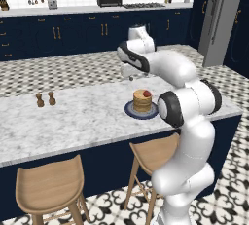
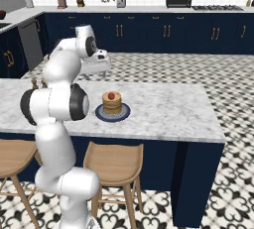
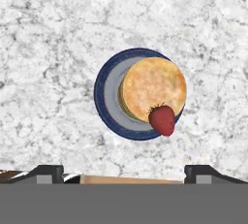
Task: Take the strawberry from the fridge and place it on top of the pancake, located on the dining counter.
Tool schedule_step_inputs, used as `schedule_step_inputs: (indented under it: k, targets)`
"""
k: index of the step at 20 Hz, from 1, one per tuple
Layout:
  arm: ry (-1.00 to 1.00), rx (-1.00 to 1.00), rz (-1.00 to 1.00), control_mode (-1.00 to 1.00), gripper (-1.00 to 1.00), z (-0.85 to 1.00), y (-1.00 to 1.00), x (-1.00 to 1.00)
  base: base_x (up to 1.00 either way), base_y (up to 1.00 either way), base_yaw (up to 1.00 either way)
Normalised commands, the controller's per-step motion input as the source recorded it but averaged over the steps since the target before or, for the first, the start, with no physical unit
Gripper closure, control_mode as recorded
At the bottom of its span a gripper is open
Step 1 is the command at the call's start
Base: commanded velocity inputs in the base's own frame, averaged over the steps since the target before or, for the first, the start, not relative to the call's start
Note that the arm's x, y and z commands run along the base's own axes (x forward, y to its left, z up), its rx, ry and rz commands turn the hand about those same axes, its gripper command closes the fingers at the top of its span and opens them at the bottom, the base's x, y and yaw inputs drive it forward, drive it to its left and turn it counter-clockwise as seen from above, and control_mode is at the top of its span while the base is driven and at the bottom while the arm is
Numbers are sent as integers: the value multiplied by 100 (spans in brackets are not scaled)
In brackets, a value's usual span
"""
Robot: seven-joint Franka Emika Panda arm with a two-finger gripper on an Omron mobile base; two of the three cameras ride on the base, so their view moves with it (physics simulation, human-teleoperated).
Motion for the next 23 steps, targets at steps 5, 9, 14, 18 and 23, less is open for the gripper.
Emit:
schedule_step_inputs:
  k: [5,9,14,18,23]
  targets:
    - [-28,-13,4,-100,-100,2,93,-100,0,0,0]
    - [-28,-7,0,-100,-100,-1,54,-100,0,0,0]
    - [-20,0,0,-100,-100,-50,-1,-100,0,0,0]
    - [-16,0,0,-100,-100,-45,-16,-95,0,0,0]
    - [-1,-3,0,-100,-100,-8,5,-38,0,0,0]
